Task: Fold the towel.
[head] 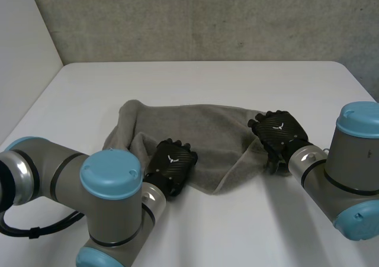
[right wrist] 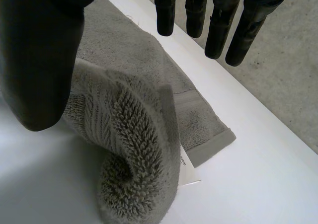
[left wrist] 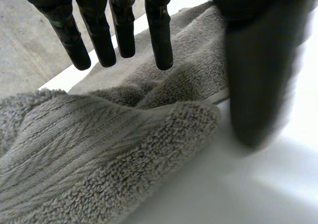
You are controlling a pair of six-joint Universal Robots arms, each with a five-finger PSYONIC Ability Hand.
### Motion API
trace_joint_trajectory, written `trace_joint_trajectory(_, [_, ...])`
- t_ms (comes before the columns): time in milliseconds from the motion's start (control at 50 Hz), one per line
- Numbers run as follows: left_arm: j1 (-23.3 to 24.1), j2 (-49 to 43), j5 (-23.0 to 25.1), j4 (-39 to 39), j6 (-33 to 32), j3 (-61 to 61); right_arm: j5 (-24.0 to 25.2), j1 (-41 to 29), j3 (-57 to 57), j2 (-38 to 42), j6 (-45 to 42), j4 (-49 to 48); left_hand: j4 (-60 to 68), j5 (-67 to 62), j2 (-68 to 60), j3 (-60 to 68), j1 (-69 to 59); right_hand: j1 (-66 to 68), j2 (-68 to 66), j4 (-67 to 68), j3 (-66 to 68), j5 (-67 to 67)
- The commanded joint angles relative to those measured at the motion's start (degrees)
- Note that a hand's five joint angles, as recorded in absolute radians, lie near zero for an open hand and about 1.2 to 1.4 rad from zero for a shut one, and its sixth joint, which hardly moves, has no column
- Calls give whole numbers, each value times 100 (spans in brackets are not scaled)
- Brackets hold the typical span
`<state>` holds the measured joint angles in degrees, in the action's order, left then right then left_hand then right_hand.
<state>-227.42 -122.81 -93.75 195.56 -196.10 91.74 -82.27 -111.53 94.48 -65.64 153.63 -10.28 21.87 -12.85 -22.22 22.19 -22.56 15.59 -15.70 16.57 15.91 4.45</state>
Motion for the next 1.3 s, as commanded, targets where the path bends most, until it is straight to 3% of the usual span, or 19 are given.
trace_joint_trajectory(20, [-74,-50,-73,123,-34,-25,0,0,17,-1,-9,-1,281,-182,-245,249,-211,-365,377,-463,-397,-252])
trace_joint_trajectory(100, [-118,-59,-73,150,-51,11,0,0,26,34,-18,-1,517,-419,-482,485,-447,-365,377,-463,-397,-252])
trace_joint_trajectory(160, [-144,-59,-73,150,-51,46,0,0,26,43,-18,-1,1442,-1344,-1407,1410,-1372,-365,377,-463,-397,-252])
trace_joint_trajectory(200, [-232,-50,-73,167,-51,81,0,0,26,51,-18,-1,2732,-2634,-2697,2700,-2662,-365,377,-463,-397,-252])
trace_joint_trajectory(360, [-478,20,-38,158,-86,212,0,0,26,60,-97,-1,3645,-3546,-3609,3613,-3575,-382,394,-480,-414,-268])
trace_joint_trajectory(700, [-1472,1198,94,150,-86,1012,0,9,-88,306,-298,52,3612,-3514,-3577,3580,-3542,728,-717,630,696,842])
trace_joint_trajectory(820, [-2069,1541,665,150,-174,1346,-35,53,-97,368,-519,52,3578,-3480,-3543,3546,-3509,728,-717,630,696,842])
trace_joint_trajectory(860, [-2471,1602,902,150,-436,1469,-88,61,-97,368,-589,52,3528,-3430,-3493,3496,-3458,728,-717,630,696,842])
trace_joint_trajectory(1020, [-3299,1576,1289,97,-1254,1601,-97,9,-88,350,-598,61,3142,-3044,-3107,3110,-3073,711,-700,613,679,825])
trace_joint_trajectory(1200, [-3308,1602,1544,88,-1291,1821,-123,0,-44,350,-606,52,2788,-2689,-2752,2756,-2718,745,-733,647,713,859])
trace_joint_trajectory(1300, [-3265,1620,1737,88,-1299,1891,-114,0,-35,368,-606,61,2821,-2723,-2786,2789,-2752,1653,-1642,1555,1621,1767])
